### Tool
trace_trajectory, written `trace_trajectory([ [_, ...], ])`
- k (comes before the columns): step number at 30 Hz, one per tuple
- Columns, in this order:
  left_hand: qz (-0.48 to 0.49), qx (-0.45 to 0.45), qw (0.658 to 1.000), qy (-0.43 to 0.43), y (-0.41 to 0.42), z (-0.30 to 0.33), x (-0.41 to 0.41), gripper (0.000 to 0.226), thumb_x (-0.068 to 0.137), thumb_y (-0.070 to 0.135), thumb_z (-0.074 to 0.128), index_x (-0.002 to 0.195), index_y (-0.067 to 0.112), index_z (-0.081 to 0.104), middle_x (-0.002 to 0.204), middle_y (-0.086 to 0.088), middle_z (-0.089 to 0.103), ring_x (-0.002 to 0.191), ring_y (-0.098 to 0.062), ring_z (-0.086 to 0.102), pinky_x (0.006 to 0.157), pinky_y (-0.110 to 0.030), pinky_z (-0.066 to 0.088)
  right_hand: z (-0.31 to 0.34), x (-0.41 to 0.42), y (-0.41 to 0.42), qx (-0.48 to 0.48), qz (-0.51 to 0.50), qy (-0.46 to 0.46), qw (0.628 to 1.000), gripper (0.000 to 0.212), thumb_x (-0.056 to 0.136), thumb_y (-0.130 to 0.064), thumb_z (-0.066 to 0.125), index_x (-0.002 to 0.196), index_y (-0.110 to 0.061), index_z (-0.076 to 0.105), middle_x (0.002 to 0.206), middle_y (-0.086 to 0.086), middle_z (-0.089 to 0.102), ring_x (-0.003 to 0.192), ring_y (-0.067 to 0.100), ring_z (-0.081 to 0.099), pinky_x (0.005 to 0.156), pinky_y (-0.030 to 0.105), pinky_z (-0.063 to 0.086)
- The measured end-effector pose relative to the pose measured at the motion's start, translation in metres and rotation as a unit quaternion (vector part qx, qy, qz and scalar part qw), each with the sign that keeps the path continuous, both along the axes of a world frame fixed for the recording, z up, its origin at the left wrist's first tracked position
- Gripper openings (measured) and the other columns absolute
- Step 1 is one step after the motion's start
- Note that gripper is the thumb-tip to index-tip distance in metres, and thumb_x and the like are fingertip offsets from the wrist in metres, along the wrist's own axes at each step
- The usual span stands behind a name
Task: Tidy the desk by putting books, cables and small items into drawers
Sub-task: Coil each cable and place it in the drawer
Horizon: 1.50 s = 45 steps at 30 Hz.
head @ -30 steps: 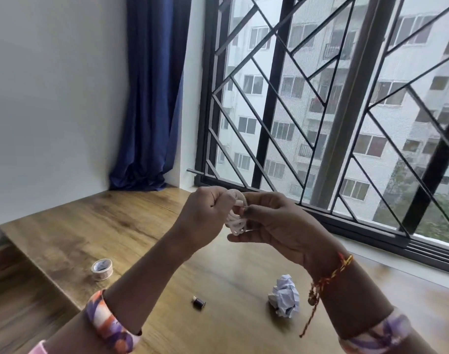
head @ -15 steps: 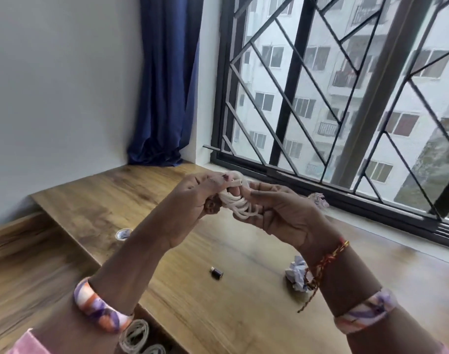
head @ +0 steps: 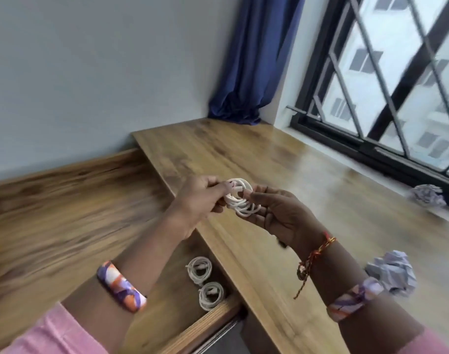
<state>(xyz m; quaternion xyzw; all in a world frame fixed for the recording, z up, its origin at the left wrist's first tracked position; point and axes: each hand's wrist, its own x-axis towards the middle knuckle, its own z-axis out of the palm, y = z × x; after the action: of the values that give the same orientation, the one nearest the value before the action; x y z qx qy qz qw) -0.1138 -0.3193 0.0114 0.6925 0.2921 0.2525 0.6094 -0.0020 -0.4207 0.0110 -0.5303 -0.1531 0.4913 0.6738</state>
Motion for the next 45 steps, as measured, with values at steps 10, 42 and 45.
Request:
trace_trajectory([
  [10, 0.199, -0.183, 0.961, 0.064, 0.042, -0.096, -0.073, 0.019, 0.085, -0.004, 0.057, 0.067, 0.001, 0.059, 0.039, 0.004, 0.056, 0.032, -0.003, 0.051, 0.039, -0.014, 0.047, -0.101, -0.029, 0.03, -0.088, 0.015, -0.223, 0.971, 0.006, 0.089, -0.007, 0.058, 0.091, -0.011, 0.062, 0.073, 0.004, 0.063, 0.059, 0.009, 0.059, 0.056, 0.021, 0.05],
  [42, 0.193, 0.033, 0.978, -0.066, 0.022, -0.081, -0.069, 0.025, 0.083, 0.004, 0.063, 0.101, 0.02, 0.068, 0.083, 0.009, 0.07, 0.076, 0.002, 0.064, 0.073, -0.016, 0.052, -0.071, -0.075, 0.046, 0.016, 0.17, -0.367, 0.914, 0.033, 0.093, -0.043, 0.047, 0.091, -0.016, 0.064, 0.067, -0.013, 0.057, 0.061, 0.0, 0.052, 0.056, 0.026, 0.046],
  [45, 0.184, 0.042, 0.981, -0.042, 0.019, -0.059, -0.06, 0.031, 0.088, 0.004, 0.058, 0.09, 0.033, 0.068, 0.095, -0.004, 0.069, 0.091, -0.011, 0.063, 0.083, -0.025, 0.049, -0.06, -0.078, 0.045, 0.034, 0.14, -0.359, 0.922, 0.022, 0.096, -0.027, 0.046, 0.094, -0.014, 0.063, 0.066, -0.016, 0.054, 0.061, 0.0, 0.054, 0.061, 0.039, 0.057],
])
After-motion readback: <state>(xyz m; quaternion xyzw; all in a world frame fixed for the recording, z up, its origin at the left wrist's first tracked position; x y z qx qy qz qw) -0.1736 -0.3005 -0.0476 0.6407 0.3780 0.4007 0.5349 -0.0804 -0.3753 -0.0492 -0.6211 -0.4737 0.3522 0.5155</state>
